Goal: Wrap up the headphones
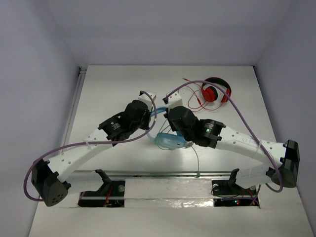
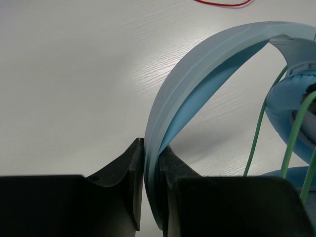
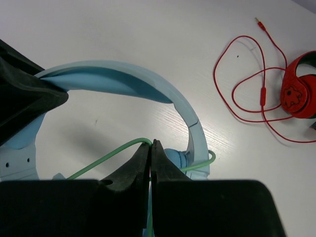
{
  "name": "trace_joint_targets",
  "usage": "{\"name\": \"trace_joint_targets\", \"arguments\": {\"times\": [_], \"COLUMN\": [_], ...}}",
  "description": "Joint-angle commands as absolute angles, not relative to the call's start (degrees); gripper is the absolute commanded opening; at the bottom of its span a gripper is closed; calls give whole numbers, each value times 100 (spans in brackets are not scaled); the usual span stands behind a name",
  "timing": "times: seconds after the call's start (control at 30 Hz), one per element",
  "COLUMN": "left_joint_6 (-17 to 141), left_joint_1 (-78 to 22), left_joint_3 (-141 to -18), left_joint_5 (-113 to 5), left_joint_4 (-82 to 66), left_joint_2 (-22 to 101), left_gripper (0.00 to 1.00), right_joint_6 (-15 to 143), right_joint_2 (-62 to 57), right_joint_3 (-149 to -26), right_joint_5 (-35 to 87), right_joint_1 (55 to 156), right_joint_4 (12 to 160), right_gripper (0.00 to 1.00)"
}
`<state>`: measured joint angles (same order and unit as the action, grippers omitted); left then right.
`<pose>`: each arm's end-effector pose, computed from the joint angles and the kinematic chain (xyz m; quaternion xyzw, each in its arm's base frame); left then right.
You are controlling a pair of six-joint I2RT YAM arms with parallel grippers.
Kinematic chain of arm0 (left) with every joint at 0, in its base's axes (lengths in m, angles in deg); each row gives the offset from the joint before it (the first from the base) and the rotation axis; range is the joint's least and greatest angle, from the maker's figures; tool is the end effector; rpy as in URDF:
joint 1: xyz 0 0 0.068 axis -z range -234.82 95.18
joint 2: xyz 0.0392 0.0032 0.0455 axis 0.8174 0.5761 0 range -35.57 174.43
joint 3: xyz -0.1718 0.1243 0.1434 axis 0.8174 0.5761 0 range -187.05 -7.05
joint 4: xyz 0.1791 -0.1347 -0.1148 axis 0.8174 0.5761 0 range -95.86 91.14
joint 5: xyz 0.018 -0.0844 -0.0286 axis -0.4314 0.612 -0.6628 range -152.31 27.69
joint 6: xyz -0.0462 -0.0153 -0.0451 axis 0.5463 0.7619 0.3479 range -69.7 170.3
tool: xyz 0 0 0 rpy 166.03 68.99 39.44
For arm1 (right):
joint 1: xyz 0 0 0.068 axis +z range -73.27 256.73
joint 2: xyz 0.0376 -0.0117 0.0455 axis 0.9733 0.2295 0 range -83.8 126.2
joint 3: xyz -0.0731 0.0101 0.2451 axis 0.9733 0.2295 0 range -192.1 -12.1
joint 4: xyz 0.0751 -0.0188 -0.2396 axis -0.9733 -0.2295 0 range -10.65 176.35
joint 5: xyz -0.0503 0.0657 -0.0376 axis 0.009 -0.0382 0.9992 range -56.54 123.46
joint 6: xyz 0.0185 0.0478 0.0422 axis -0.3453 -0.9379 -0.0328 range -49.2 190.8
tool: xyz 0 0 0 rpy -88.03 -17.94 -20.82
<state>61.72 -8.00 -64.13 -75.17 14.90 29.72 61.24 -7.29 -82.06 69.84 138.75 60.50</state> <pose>0.1914 -0.1870 0.3026 0.2062 0.8329 -0.1612 0.4877 0.1687 0.2509 0.3238 -0.2330 0.8133 0.0458 0.5312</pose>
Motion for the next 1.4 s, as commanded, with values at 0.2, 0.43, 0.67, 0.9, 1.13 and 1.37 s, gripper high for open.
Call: {"name": "trace_joint_targets", "arguments": {"times": [0.2, 0.43, 0.67, 0.9, 1.13, 1.37], "left_joint_6": [5734, 5611, 5716, 5751, 5663, 5698], "left_joint_1": [-728, -728, -728, -780, -780, -780], "left_joint_3": [-7287, -8728, -8362, -7983, -7482, -7394], "left_joint_5": [-7057, -6995, -7752, -8400, -8174, -8400], "left_joint_4": [2647, 3229, 3326, 3141, 2737, 2736], "left_joint_2": [2683, 2955, 3254, 3342, 3684, 3737], "left_gripper": [0, 0, 0, 0, 0, 0], "right_joint_6": [6754, 7370, 6898, 6423, 5938, 6035], "right_joint_2": [-1401, -1331, -1674, -1332, -1393, -1375], "right_joint_3": [-8855, -9648, -8787, -8831, -8637, -8664], "right_joint_5": [8224, 7821, 6301, 5640, 6045, 6844], "right_joint_1": [13544, 13387, 12412, 11999, 11743, 11743], "right_joint_4": [7036, 7183, 7791, 6684, 6858, 6912], "right_gripper": [1, 1, 0, 0, 0, 2]}}
